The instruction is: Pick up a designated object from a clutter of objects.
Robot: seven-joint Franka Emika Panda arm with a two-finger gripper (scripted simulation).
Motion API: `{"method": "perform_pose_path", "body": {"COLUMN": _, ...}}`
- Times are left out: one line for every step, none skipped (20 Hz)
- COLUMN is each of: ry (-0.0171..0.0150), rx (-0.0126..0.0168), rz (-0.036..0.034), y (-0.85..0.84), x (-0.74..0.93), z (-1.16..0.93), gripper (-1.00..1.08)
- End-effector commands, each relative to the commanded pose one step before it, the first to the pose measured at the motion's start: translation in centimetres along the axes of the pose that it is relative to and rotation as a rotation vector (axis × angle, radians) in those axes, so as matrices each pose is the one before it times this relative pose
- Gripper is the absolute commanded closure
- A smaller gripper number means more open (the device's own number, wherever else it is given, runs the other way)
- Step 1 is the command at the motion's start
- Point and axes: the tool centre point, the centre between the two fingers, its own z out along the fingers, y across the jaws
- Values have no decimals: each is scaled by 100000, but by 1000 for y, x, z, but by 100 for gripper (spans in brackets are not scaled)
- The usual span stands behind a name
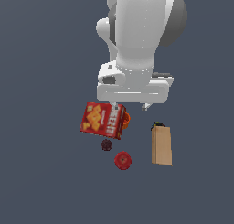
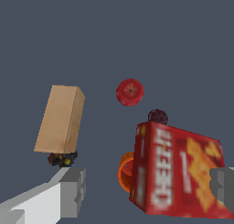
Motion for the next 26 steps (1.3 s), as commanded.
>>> {"method": "perform_pose_path", "body": {"ry": -866, "rx": -382, "rz": 915, "y": -1950, "x": 783, "z": 2079, "gripper": -92}}
{"method": "perform_pose_path", "body": {"ry": -336, "rx": -153, "rz": 411, "y": -848, "x": 297, "z": 897, "gripper": -92}}
{"method": "perform_pose_path", "body": {"ry": -336, "rx": -146, "rz": 414, "y": -858, "x": 269, "z": 911, "gripper": -92}}
{"method": "perform_pose_path", "body": {"ry": -331, "rx": -136, "rz": 412, "y": -869, "x": 239, "z": 922, "gripper": -92}}
{"method": "perform_pose_path", "body": {"ry": -329, "rx": -128, "rz": 413, "y": -878, "x": 209, "z": 934, "gripper": -92}}
{"method": "perform_pose_path", "body": {"ry": -326, "rx": -119, "rz": 412, "y": -888, "x": 178, "z": 944, "gripper": -92}}
{"method": "perform_pose_path", "body": {"ry": -327, "rx": -112, "rz": 417, "y": -893, "x": 147, "z": 957, "gripper": -92}}
{"method": "perform_pose_path", "body": {"ry": -321, "rx": -102, "rz": 412, "y": -892, "x": 114, "z": 958, "gripper": -92}}
{"method": "perform_pose_path", "body": {"ry": -309, "rx": -91, "rz": 398, "y": -852, "x": 81, "z": 924, "gripper": -92}}
{"method": "perform_pose_path", "body": {"ry": -291, "rx": -80, "rz": 378, "y": -810, "x": 49, "z": 882, "gripper": -92}}
{"method": "perform_pose_path", "body": {"ry": -274, "rx": -70, "rz": 357, "y": -766, "x": 23, "z": 839, "gripper": -92}}
{"method": "perform_pose_path", "body": {"ry": -261, "rx": -62, "rz": 342, "y": -718, "x": 1, "z": 797, "gripper": -92}}
{"method": "perform_pose_path", "body": {"ry": -243, "rx": -53, "rz": 320, "y": -673, "x": -18, "z": 750, "gripper": -92}}
{"method": "perform_pose_path", "body": {"ry": -227, "rx": -46, "rz": 299, "y": -627, "x": -33, "z": 703, "gripper": -92}}
{"method": "perform_pose_path", "body": {"ry": -211, "rx": -40, "rz": 279, "y": -579, "x": -45, "z": 655, "gripper": -92}}
{"method": "perform_pose_path", "body": {"ry": -198, "rx": -36, "rz": 263, "y": -530, "x": -51, "z": 609, "gripper": -92}}
{"method": "perform_pose_path", "body": {"ry": -180, "rx": -30, "rz": 239, "y": -484, "x": -58, "z": 557, "gripper": -92}}
{"method": "perform_pose_path", "body": {"ry": -160, "rx": -26, "rz": 213, "y": -440, "x": -62, "z": 504, "gripper": -92}}
{"method": "perform_pose_path", "body": {"ry": -146, "rx": -22, "rz": 195, "y": -391, "x": -61, "z": 455, "gripper": -92}}
{"method": "perform_pose_path", "body": {"ry": -130, "rx": -19, "rz": 174, "y": -343, "x": -59, "z": 403, "gripper": -92}}
{"method": "perform_pose_path", "body": {"ry": -116, "rx": -16, "rz": 156, "y": -294, "x": -53, "z": 353, "gripper": -92}}
{"method": "perform_pose_path", "body": {"ry": -96, "rx": -13, "rz": 129, "y": -250, "x": -49, "z": 298, "gripper": -92}}
{"method": "perform_pose_path", "body": {"ry": -71, "rx": -9, "rz": 96, "y": -211, "x": -46, "z": 239, "gripper": -92}}
{"method": "perform_pose_path", "body": {"ry": -65, "rx": -8, "rz": 87, "y": -156, "x": -32, "z": 192, "gripper": -92}}
{"method": "perform_pose_path", "body": {"ry": -50, "rx": -6, "rz": 68, "y": -108, "x": -22, "z": 140, "gripper": -92}}
{"method": "perform_pose_path", "body": {"ry": 0, "rx": 0, "rz": 0, "y": -89, "x": -29, "z": 65, "gripper": -92}}
